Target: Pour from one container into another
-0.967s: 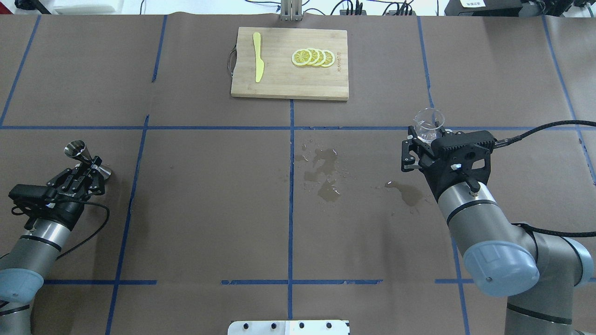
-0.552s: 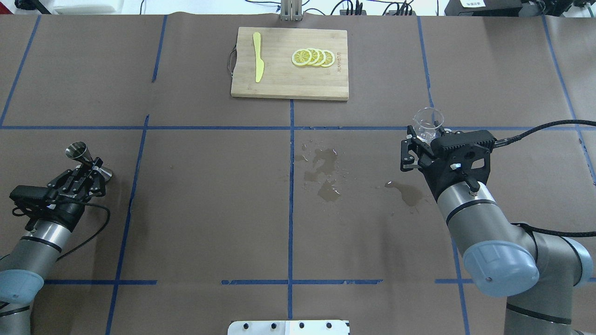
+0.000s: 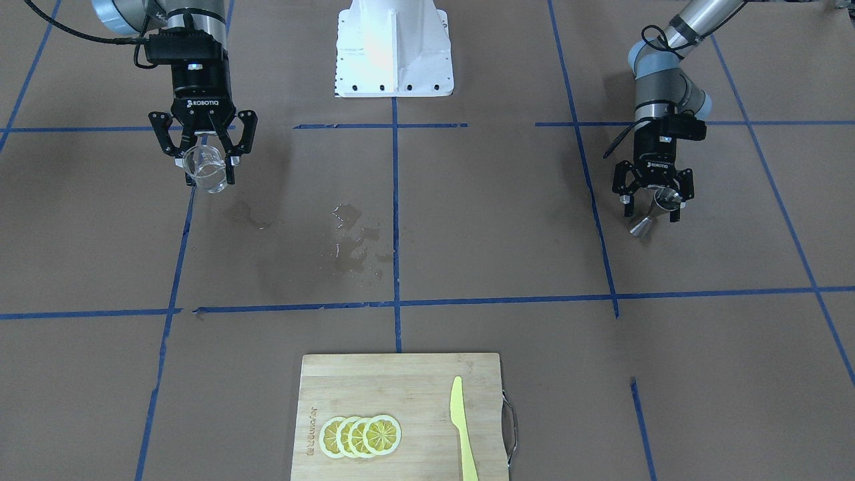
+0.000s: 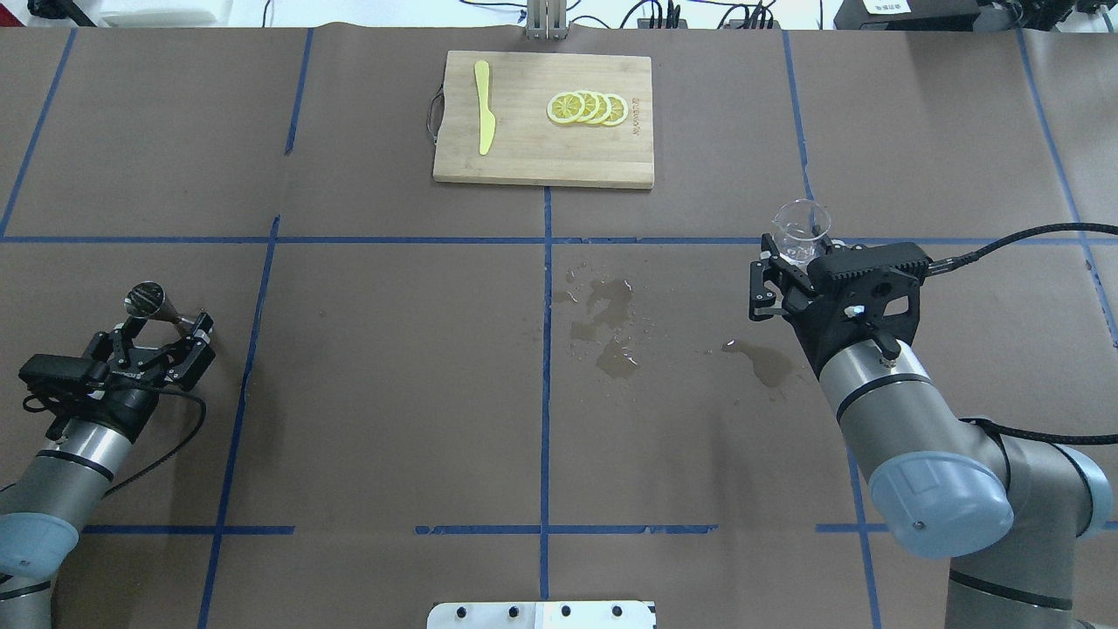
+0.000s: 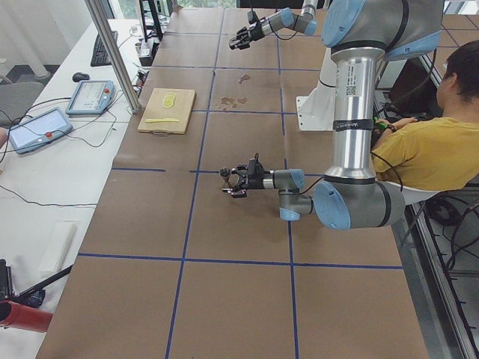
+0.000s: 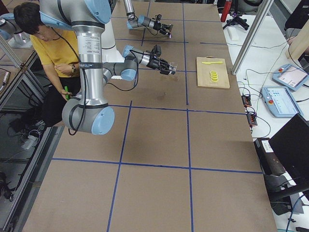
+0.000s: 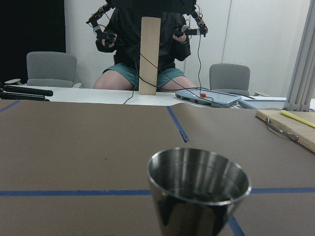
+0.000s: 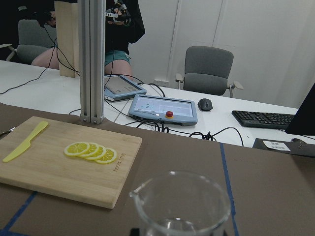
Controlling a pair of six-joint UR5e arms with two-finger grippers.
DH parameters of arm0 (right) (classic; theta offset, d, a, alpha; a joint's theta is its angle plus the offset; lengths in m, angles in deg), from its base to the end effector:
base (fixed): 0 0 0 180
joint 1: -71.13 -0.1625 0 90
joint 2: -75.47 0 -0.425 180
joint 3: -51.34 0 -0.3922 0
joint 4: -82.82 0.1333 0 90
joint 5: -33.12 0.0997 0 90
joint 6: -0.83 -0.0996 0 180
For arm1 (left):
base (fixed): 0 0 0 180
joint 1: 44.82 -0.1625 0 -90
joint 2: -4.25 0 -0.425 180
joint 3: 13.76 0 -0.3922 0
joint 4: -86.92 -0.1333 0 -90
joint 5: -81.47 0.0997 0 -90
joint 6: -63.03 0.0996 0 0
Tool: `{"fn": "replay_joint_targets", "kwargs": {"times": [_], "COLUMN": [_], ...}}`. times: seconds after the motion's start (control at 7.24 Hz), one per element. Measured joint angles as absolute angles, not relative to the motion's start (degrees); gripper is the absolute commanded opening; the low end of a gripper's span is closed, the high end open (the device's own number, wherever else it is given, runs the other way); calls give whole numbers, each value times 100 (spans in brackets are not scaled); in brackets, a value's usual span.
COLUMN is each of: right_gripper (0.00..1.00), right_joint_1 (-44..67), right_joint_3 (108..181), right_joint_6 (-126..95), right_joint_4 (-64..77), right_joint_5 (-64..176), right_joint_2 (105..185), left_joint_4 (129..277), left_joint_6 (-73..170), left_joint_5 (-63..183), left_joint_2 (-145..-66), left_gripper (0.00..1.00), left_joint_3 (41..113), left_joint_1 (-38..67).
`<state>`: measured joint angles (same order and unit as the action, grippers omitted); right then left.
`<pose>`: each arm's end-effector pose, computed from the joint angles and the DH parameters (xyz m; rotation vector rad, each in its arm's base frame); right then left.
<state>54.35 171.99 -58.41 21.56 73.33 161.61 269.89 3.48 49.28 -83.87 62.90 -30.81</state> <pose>-0.3743 -0.3315 0.3042 1.1175 -0.6253 0.2690 0.3718 -0.3170 0.6041 1.2304 0.8102 -0.4487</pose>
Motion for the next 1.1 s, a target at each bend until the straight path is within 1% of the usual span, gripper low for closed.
{"fn": "replay_joint_targets", "kwargs": {"times": [0.28, 0.55, 1.1], "right_gripper": [0, 0, 0], "right_joint_1": [5435, 5435, 5435], "right_joint_3": [17165, 17080, 17013], "right_joint_6": [-5841, -5849, -5990], "right_joint_4": [2156, 2152, 2156], "right_joint_5": [7439, 7554, 7766], "right_joint_2": [16203, 16243, 16298], "left_joint_4": [27145, 27718, 28328], "left_joint_6": [292, 287, 299], "left_joint_5": [4931, 4916, 4913], "left_joint_2": [-8075, -7675, -7316], "left_gripper": [99, 99, 99], "left_joint_3": [6336, 6362, 6396], "left_joint_1": [-3252, -3512, -3975]}}
